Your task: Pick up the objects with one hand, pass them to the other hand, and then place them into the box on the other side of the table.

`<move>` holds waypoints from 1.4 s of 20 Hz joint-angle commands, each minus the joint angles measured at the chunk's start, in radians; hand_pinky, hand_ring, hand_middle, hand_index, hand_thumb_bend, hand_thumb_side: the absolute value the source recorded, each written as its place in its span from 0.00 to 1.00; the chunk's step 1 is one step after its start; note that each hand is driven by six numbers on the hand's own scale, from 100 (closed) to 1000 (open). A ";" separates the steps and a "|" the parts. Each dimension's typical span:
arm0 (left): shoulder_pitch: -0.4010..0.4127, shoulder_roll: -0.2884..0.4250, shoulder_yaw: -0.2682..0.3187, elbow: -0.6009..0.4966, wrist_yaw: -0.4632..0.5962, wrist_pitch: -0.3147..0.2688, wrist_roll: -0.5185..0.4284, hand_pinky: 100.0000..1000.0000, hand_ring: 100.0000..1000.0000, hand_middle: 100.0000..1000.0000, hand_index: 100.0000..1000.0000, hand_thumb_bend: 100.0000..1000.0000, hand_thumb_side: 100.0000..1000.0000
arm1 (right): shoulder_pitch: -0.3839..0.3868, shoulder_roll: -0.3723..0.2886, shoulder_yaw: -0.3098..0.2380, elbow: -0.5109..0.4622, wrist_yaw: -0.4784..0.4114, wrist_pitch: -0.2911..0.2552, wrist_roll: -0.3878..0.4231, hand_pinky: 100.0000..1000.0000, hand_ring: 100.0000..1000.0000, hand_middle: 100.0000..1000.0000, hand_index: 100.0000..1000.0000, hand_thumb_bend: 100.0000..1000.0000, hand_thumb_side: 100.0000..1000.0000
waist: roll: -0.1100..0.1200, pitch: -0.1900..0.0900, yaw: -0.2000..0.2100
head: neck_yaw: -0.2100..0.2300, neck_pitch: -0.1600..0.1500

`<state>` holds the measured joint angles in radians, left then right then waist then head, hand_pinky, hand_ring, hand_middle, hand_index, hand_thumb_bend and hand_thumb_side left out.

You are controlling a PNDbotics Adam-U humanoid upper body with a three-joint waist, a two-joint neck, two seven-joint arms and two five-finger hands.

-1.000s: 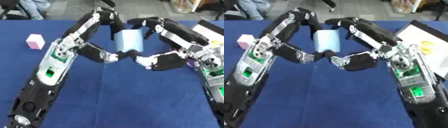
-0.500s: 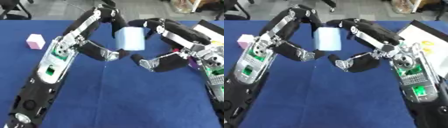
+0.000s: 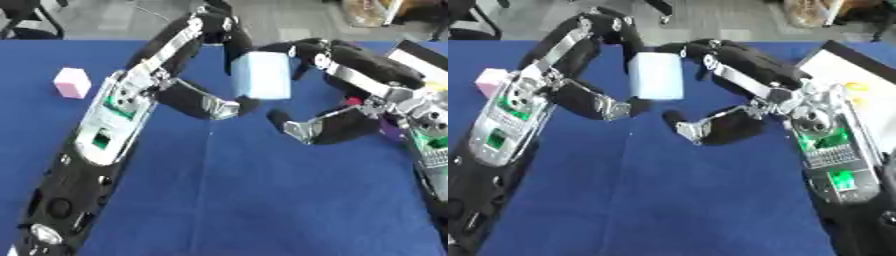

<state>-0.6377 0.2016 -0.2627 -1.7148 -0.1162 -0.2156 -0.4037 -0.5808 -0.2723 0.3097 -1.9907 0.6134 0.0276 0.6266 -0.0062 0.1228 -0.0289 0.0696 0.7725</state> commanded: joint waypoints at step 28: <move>-0.023 -0.013 -0.017 -0.028 0.005 -0.004 -0.029 0.51 0.29 0.34 0.38 0.27 0.00 | -0.016 -0.012 0.004 -0.009 -0.009 0.030 -0.154 0.56 0.85 0.60 0.63 0.08 0.19 | -0.006 0.000 -0.007 | -0.002 -0.003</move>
<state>-0.6430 0.1909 -0.2797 -1.7248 -0.1146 -0.2181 -0.4276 -0.5802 -0.2723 0.3234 -1.9903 0.6101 0.0530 0.4929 -0.0062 0.1228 -0.0350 0.0679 0.7725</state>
